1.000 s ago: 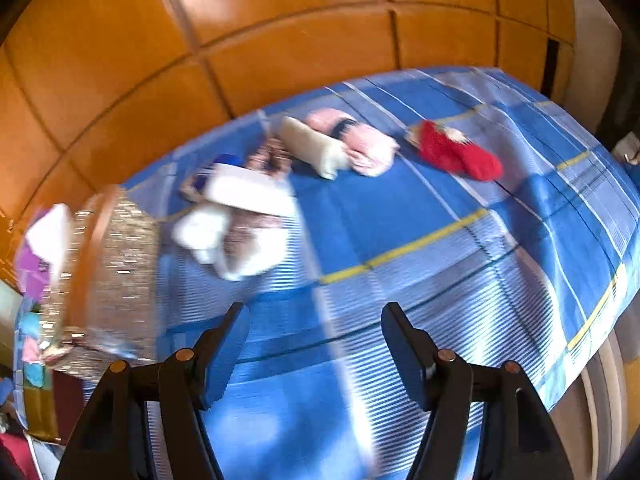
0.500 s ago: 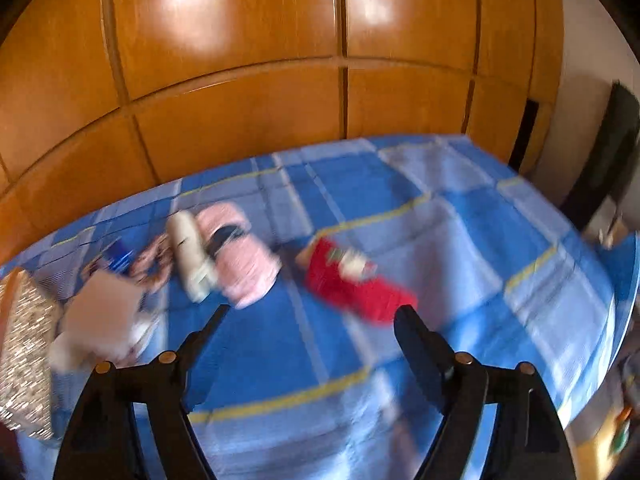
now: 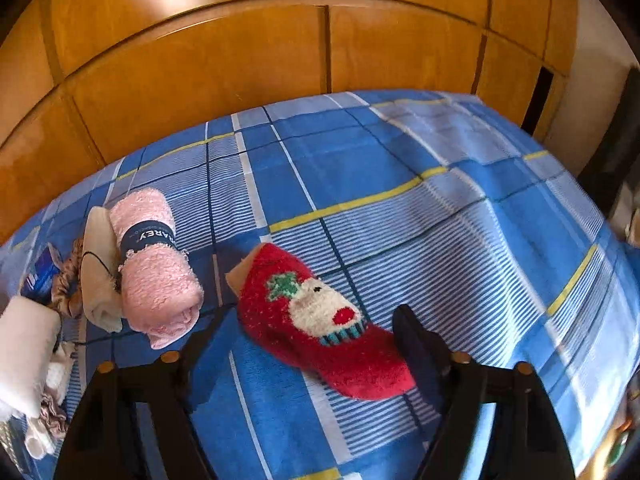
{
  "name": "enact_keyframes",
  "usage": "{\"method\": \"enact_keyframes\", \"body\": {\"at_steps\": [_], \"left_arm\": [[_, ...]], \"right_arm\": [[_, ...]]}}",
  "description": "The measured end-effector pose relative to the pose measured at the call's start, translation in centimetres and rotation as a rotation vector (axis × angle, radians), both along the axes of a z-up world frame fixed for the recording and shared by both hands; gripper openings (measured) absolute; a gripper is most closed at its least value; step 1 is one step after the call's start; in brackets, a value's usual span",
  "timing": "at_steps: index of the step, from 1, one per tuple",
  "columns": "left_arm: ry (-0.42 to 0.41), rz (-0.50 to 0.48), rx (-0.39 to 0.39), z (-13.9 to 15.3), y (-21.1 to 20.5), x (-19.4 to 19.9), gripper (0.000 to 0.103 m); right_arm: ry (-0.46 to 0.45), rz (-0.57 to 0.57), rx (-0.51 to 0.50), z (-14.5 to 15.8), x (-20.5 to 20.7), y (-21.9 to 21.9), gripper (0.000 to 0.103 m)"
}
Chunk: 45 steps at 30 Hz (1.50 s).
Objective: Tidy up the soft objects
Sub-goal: 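Move right tool to the red sock and grasp it while left tool approaches white rolled towel, then close the left tool on the white rolled towel and lift it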
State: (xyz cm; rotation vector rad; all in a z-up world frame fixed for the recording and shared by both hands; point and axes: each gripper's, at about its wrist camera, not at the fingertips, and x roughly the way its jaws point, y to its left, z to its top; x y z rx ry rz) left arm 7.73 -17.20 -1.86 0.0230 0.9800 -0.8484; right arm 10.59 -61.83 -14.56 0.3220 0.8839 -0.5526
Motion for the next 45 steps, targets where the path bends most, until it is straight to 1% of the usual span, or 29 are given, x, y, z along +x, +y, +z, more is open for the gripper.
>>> {"method": "enact_keyframes", "body": {"at_steps": [2, 4, 5, 6, 7, 8, 9, 10, 13, 17, 20, 23, 26, 28, 29, 30, 33, 34, 37, 40, 42, 43, 45], "left_arm": [[-0.001, -0.012, 0.003, 0.1, -0.6, 0.0, 0.103], [-0.005, -0.029, 0.002, 0.3, -1.4, -0.1, 0.103], [-0.007, -0.035, 0.003, 0.4, -1.7, 0.0, 0.103], [-0.009, -0.042, 0.005, 0.5, -2.1, 0.0, 0.103], [-0.010, -0.050, 0.003, 0.6, -2.5, 0.0, 0.103], [-0.009, -0.060, -0.004, 0.8, -3.1, 0.1, 0.103], [-0.007, -0.069, -0.011, 1.1, -3.6, 0.2, 0.103], [-0.003, -0.075, -0.014, 1.3, -4.1, 0.3, 0.103], [-0.003, -0.081, -0.027, 2.0, -5.4, 0.9, 0.103], [-0.019, -0.101, -0.032, 3.2, -8.0, 1.7, 0.103], [-0.010, -0.107, -0.030, 3.3, -10.3, 2.5, 0.103], [0.026, -0.115, -0.026, 2.8, -13.1, 4.0, 0.103], [0.029, -0.109, -0.008, 2.1, -15.9, 5.8, 0.103], [0.069, -0.101, 0.011, 1.2, -17.6, 7.4, 0.103], [0.127, -0.102, 0.005, 0.3, -18.7, 8.5, 0.103], [0.161, -0.097, -0.001, -0.3, -19.2, 9.1, 0.103], [0.295, -0.053, 0.005, -3.1, -21.0, 11.6, 0.102], [0.318, -0.034, 0.008, -3.7, -21.3, 12.1, 0.101], [0.367, 0.014, 0.008, -5.3, -22.4, 14.0, 0.099], [0.409, 0.035, 0.007, -6.5, -23.1, 15.0, 0.094], [0.440, 0.038, -0.007, -7.1, -23.4, 15.3, 0.094], [0.447, 0.036, -0.003, -7.5, -23.6, 15.4, 0.092], [0.445, 0.050, 0.023, -8.1, -23.7, 15.6, 0.086]], "right_arm": [[-0.035, -0.006, 0.004, 0.0, -0.3, 0.0, 0.067], [-0.056, 0.001, 0.010, 0.0, -0.5, 0.1, 0.052], [-0.061, 0.006, 0.010, 0.0, -0.5, 0.3, 0.049], [-0.063, 0.010, 0.009, 0.1, -0.5, 0.4, 0.040], [-0.066, 0.011, 0.006, 0.2, -0.5, 0.8, 0.034], [-0.069, 0.005, 0.001, 0.3, -0.7, 1.1, 0.033], [-0.080, -0.002, 0.004, 0.5, -0.9, 1.4, 0.028], [-0.106, -0.009, 0.030, 0.7, -1.3, 1.7, 0.024], [-0.185, -0.037, 0.105, 0.9, -2.6, 2.5, 0.022], [-0.299, -0.018, 0.165, 0.8, -4.3, 4.6, 0.022], [-0.328, -0.027, 0.156, 0.1, -4.8, 6.0, 0.022], [-0.381, -0.073, 0.175, -0.2, -5.7, 6.0, 0.022], [-0.395, -0.107, 0.165, -0.4, -6.2, 6.0, 0.022], [-0.392, -0.110, 0.164, -0.5, -6.0, 5.8, 0.022], [-0.388, -0.109, 0.168, -0.6, -5.9, 5.8, 0.022], [-0.385, -0.110, 0.173, -0.8, -5.8, 5.7, 0.022], [-0.398, -0.112, 0.179, -1.0, -6.1, 5.6, 0.022], [-0.403, -0.113, 0.180, -1.0, -6.2, 5.6, 0.022], [-0.411, -0.114, 0.186, -1.1, -6.3, 5.4, 0.023], [-0.416, -0.115, 0.186, -1.1, -6.4, 5.4, 0.023], [-0.421, -0.114, 0.188, -1.1, -6.5, 5.4, 0.023], [-0.423, -0.114, 0.189, -1.1, -6.5, 5.4, 0.023], [-0.426, -0.114, 0.191, -1.1, -6.5, 5.4, 0.023]]}}
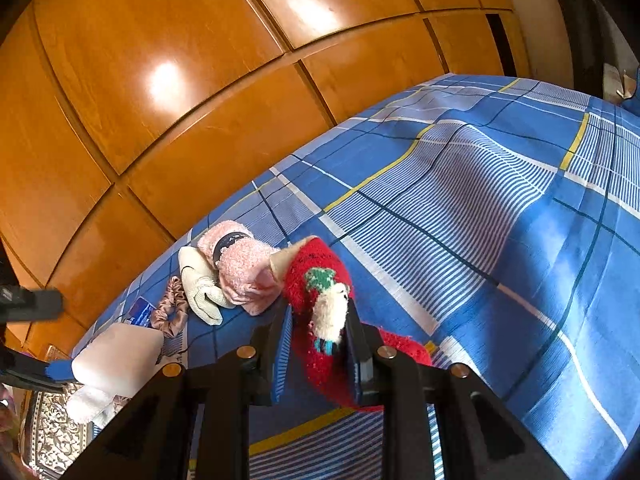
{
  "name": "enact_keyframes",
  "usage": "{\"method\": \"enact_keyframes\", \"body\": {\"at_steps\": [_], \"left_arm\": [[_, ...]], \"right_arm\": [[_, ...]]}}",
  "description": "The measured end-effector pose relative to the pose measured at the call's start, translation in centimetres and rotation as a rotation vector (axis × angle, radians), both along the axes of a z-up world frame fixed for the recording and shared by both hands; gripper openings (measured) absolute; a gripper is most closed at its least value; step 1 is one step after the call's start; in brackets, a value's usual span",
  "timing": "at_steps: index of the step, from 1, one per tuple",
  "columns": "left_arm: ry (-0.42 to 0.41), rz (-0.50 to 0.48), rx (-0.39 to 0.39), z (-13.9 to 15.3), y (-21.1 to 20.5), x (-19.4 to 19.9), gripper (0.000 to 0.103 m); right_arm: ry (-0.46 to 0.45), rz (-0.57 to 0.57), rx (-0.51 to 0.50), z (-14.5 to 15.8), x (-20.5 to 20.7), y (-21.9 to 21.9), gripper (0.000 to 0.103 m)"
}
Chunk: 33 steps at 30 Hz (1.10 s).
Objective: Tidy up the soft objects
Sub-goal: 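Close the left tool on the white rolled towel and lift it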
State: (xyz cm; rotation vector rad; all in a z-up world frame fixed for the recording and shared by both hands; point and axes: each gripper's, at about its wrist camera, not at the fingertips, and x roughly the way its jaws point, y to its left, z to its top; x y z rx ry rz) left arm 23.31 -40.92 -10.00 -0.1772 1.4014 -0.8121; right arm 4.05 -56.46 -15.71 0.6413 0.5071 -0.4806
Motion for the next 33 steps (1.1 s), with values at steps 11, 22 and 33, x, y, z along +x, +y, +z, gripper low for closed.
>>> {"method": "enact_keyframes", "body": {"at_steps": [11, 22, 33], "left_arm": [[0.007, 0.011, 0.033, -2.0, -0.2, 0.1, 0.035], [-0.055, -0.023, -0.109, 3.3, 1.8, -2.0, 0.032], [-0.159, -0.071, -0.266, 11.9, 8.2, -5.2, 0.032]], "right_arm": [[-0.001, -0.003, 0.004, 0.0, 0.1, 0.0, 0.023], [0.009, -0.008, -0.004, -0.1, 0.3, 0.0, 0.023], [0.037, -0.022, -0.043, 0.1, 0.5, 0.4, 0.023]]}}
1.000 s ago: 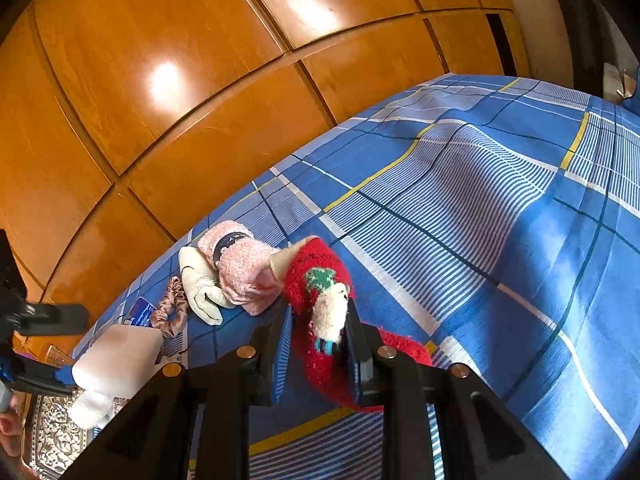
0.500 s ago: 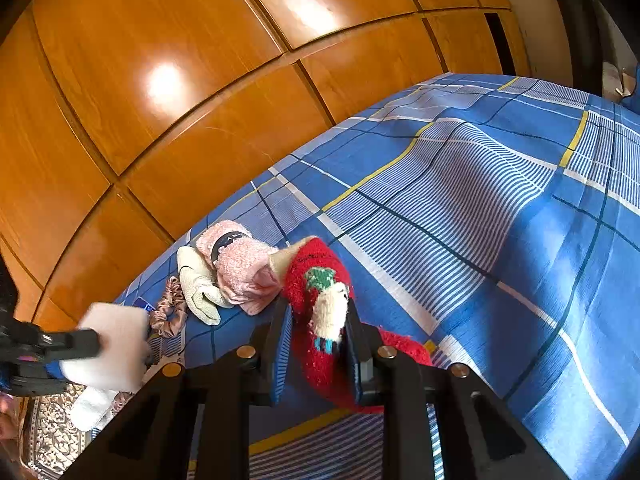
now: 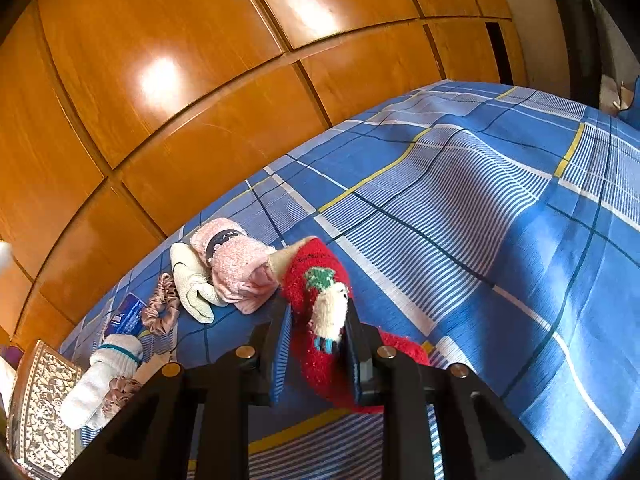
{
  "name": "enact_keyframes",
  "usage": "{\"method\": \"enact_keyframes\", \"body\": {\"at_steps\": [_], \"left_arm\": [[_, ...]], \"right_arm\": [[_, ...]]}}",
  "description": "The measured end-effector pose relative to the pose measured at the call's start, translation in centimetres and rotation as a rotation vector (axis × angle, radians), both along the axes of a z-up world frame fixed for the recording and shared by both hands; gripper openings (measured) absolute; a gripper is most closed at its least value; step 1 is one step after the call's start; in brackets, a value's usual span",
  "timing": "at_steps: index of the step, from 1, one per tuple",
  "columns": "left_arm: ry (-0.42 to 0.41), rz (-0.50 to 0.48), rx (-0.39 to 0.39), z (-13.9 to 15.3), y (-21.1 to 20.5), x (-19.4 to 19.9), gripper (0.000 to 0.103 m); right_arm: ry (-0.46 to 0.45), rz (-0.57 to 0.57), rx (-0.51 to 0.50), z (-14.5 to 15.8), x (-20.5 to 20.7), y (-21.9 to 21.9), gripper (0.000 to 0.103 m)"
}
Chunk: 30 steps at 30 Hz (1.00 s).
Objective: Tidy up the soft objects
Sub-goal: 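Close the left tool on the white rolled towel and lift it, then carry the towel into the gold tray and release with left tool while right tool holds red sock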
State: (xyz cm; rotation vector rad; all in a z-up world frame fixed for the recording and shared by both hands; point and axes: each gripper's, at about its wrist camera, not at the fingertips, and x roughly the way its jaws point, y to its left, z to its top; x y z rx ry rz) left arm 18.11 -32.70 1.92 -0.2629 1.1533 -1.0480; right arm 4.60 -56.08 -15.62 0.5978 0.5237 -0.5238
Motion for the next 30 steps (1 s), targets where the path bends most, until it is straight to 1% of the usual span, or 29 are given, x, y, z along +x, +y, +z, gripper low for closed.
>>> {"method": "enact_keyframes", "body": {"at_steps": [4, 8, 11, 13, 15, 17, 19, 23, 24, 28, 30], "left_arm": [[-0.060, 0.015, -0.035, 3.2, 4.4, -0.4, 0.032], [-0.151, 0.056, -0.037, 6.3, 10.8, -0.2, 0.032], [-0.185, 0.107, -0.019, 7.3, 15.3, 0.5, 0.032], [-0.200, 0.141, 0.004, 7.3, 18.6, 1.3, 0.032], [-0.207, 0.173, 0.029, 6.6, 21.0, 1.9, 0.032], [-0.194, 0.208, 0.070, 5.1, 23.6, 2.6, 0.032], [-0.155, 0.244, 0.100, 3.1, 25.8, 3.4, 0.032], [-0.062, 0.301, 0.147, -1.9, 29.6, 4.7, 0.032], [-0.038, 0.302, 0.149, -3.1, 30.3, 5.1, 0.032], [0.012, 0.330, 0.207, -7.1, 32.0, 6.4, 0.032], [0.022, 0.339, 0.233, -8.4, 32.4, 6.9, 0.032]], "right_arm": [[0.020, -0.001, -0.024, 0.2, 0.2, 0.3, 0.023], [0.030, -0.002, -0.035, 0.1, 0.3, 0.4, 0.023], [0.033, -0.003, -0.040, 0.2, 0.4, 0.4, 0.023], [0.041, -0.006, -0.050, 0.2, 0.5, 0.5, 0.023], [0.051, -0.011, -0.065, 0.4, 0.5, 0.7, 0.023], [0.060, -0.018, -0.082, 0.5, 0.5, 1.0, 0.023], [0.068, -0.027, -0.102, 0.7, 0.4, 1.3, 0.023], [0.080, -0.035, -0.136, 1.1, 0.3, 1.8, 0.023], [0.084, -0.036, -0.141, 1.1, 0.4, 1.8, 0.023], [0.098, -0.049, -0.153, 1.1, 0.5, 1.9, 0.023], [0.102, -0.057, -0.158, 1.2, 0.5, 1.9, 0.023]]}}
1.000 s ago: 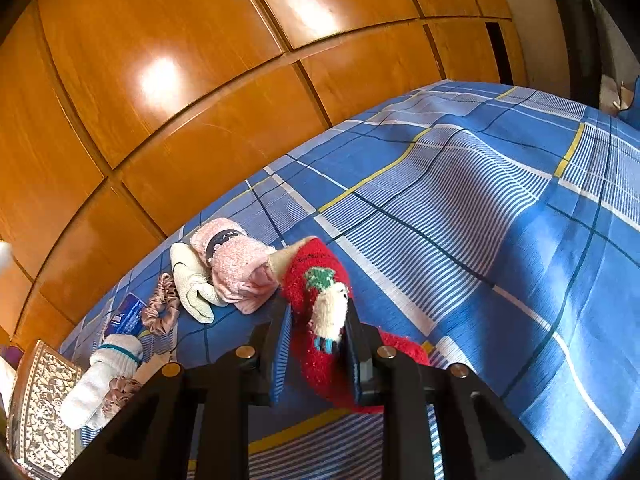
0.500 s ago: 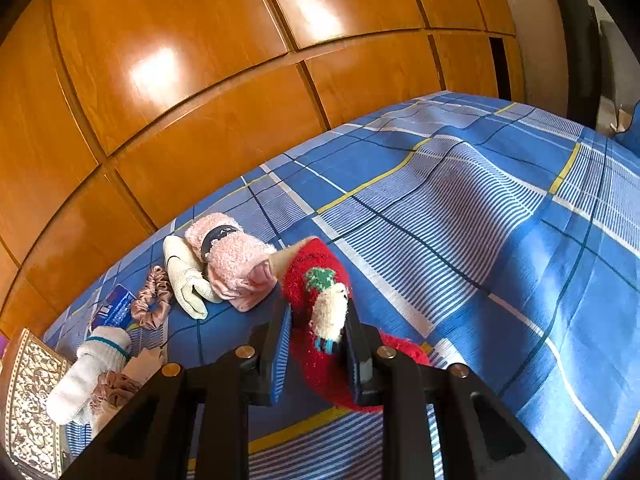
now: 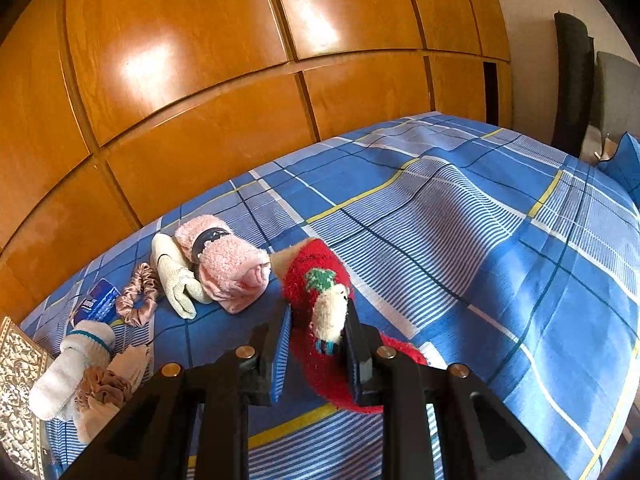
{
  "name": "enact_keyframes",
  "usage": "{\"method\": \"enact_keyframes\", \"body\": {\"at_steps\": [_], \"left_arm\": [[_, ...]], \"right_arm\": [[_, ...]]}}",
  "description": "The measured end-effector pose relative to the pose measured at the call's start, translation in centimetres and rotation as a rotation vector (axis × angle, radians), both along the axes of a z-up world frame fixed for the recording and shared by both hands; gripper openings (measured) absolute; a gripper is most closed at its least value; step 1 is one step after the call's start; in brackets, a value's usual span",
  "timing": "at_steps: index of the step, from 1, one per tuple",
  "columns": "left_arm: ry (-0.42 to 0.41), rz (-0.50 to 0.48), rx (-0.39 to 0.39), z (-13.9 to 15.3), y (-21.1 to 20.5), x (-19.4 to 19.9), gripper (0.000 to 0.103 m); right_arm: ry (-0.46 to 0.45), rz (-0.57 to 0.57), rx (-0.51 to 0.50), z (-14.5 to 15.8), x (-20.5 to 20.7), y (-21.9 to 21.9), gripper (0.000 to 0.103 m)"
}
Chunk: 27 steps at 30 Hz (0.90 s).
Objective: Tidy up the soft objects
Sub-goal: 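Carry the towel into the gold tray and release with left tool while right tool holds red sock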
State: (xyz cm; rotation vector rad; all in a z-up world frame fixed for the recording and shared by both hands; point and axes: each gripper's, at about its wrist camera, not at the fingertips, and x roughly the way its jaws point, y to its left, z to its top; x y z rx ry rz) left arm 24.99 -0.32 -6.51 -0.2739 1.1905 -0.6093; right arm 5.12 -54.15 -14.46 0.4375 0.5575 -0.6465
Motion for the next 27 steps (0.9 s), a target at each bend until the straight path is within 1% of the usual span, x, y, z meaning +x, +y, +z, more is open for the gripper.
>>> {"method": "enact_keyframes", "body": {"at_steps": [5, 10, 11, 12, 13, 14, 15, 18, 25, 27], "left_arm": [[0.048, -0.029, 0.038, -3.1, -0.1, 1.2, 0.032], [0.056, -0.088, 0.099, -5.0, -0.8, 1.9, 0.033], [0.057, -0.093, 0.115, -5.2, -0.9, 2.1, 0.034], [0.054, -0.092, 0.128, -5.3, -0.9, 2.2, 0.040], [0.050, -0.083, 0.142, -5.3, -0.8, 2.3, 0.046], [0.044, -0.071, 0.153, -5.2, -0.6, 2.2, 0.063], [0.035, -0.054, 0.156, -5.0, -0.3, 2.2, 0.074], [0.020, -0.019, 0.112, -4.0, 0.5, 2.0, 0.075], [-0.069, 0.100, 0.083, -1.4, 2.4, 0.3, 0.075], [-0.112, 0.124, 0.090, -0.7, 2.6, -0.6, 0.077]], "right_arm": [[0.013, -0.015, -0.011, 0.0, 0.1, 0.1, 0.023], [0.024, -0.025, -0.018, 0.0, 0.0, 0.1, 0.023], [0.025, -0.028, -0.019, 0.0, 0.0, 0.1, 0.023], [0.027, -0.030, -0.020, 0.0, 0.0, 0.1, 0.023], [0.028, -0.031, -0.021, 0.0, 0.0, 0.1, 0.023], [0.029, -0.033, -0.022, 0.0, -0.1, 0.1, 0.023], [0.029, -0.035, -0.022, 0.0, -0.1, 0.1, 0.023], [0.035, -0.038, -0.020, -0.1, 0.1, 0.1, 0.023], [0.043, -0.045, -0.032, 0.1, 0.1, 0.2, 0.023], [0.047, -0.047, -0.038, 0.2, 0.1, 0.3, 0.023]]}}
